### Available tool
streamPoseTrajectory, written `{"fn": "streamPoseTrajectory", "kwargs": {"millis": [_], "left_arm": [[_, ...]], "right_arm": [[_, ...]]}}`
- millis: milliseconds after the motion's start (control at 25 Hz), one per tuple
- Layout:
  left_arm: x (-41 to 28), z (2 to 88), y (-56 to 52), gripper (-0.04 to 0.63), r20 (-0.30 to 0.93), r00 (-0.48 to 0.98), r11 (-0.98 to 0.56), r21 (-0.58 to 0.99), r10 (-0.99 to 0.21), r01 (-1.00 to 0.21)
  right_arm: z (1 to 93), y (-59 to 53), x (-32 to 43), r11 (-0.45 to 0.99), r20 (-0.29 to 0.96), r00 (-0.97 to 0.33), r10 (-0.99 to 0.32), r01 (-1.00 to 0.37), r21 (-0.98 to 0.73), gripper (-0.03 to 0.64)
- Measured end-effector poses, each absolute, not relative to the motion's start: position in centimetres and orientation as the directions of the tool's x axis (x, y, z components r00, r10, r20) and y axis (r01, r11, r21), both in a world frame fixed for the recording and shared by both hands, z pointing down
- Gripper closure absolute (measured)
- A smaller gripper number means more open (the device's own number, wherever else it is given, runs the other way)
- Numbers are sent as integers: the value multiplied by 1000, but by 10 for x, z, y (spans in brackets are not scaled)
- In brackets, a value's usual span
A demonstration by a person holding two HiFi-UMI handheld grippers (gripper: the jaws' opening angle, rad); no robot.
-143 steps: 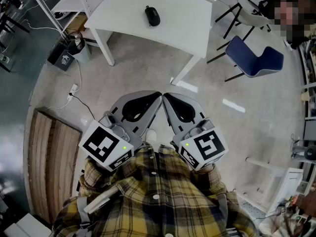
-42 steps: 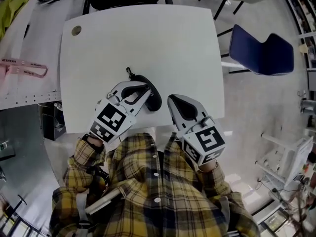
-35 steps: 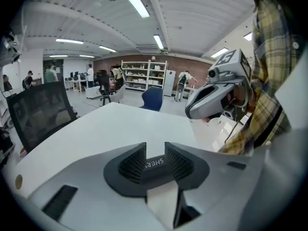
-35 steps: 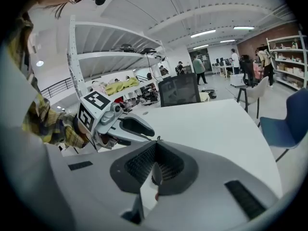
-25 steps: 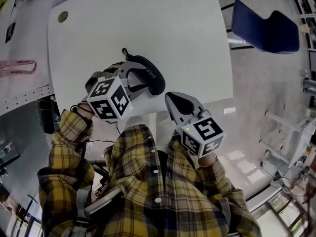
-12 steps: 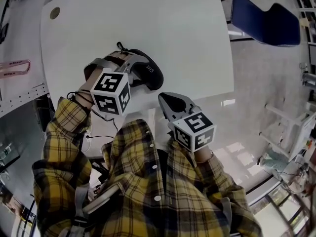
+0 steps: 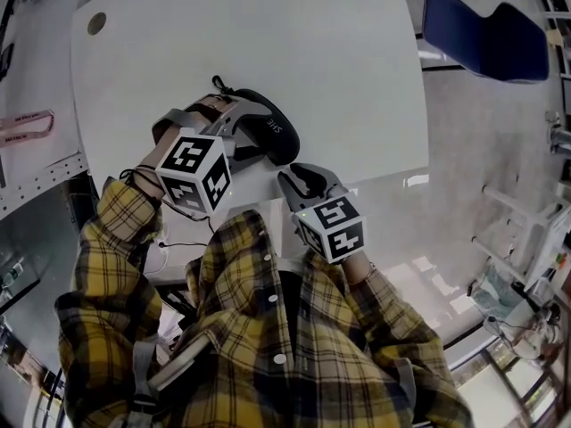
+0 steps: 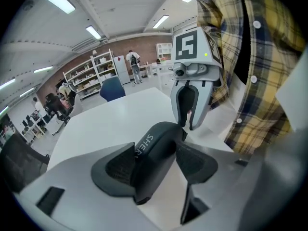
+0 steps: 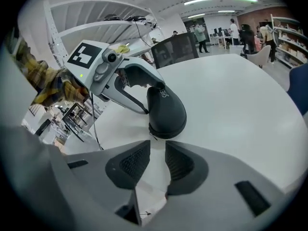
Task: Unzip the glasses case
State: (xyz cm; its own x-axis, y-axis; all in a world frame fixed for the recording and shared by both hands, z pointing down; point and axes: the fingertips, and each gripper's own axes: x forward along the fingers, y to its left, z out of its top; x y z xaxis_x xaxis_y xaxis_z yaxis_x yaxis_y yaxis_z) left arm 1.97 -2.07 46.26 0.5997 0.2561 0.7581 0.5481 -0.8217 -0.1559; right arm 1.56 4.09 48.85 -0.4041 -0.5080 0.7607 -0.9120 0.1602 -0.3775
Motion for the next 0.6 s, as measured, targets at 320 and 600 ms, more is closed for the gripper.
{"fn": "streamPoseTrajectory", "kwargs": {"millis": [320,600], "left_arm": [[16,463,-21,340,732,628,-814,-178,266,553],[13,464,-19,341,707,660,-812,-213,256,543]], "right_arm": [[499,36,2,212,721,-377,-581,-926,-313,538],[503,33,-3,177,746,-324,-581,-946,-273,538]]}}
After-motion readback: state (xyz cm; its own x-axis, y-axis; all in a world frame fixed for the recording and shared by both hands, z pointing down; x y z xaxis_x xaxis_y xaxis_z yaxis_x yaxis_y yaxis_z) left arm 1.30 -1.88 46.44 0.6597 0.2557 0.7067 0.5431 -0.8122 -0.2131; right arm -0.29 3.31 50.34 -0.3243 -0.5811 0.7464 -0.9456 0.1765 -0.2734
